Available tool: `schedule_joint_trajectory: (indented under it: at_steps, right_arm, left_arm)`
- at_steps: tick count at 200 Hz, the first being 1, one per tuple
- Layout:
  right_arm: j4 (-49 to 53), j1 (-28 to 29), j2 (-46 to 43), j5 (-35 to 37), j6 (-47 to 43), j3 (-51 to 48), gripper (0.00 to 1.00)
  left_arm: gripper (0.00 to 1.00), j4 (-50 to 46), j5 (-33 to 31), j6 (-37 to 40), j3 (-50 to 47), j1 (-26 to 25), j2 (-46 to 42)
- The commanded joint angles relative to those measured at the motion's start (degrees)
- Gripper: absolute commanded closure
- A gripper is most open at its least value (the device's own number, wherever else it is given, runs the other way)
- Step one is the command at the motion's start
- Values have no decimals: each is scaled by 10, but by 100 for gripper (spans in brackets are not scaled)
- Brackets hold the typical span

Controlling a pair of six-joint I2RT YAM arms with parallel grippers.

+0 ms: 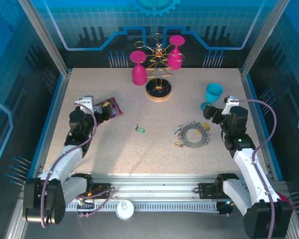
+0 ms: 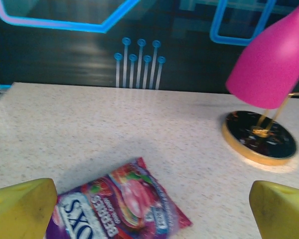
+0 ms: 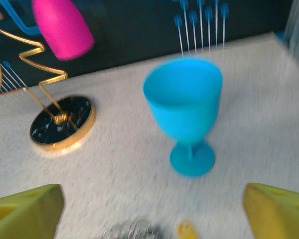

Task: Put the keys on the keyring

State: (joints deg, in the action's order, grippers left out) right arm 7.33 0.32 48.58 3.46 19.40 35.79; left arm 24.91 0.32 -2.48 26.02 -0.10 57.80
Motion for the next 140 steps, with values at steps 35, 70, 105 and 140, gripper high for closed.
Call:
schedule_joint_trajectory:
  at_steps: [35,70,105,140]
  right_arm:
    - [350,42,60,-58,192,90,31]
    - [405,99,141,-51,85,166,33]
    - [455,103,252,-9,81,227,44]
    - [450,145,355,45,98,273,52]
  left_arm:
    - [1,-181,59,-83,42,-90,-63]
    - [1,-193,48,-146,58,-174,-45]
    - [1,-197,41,-204,58,-206,-25]
    - [1,-189,47,-227,54,-214,-21]
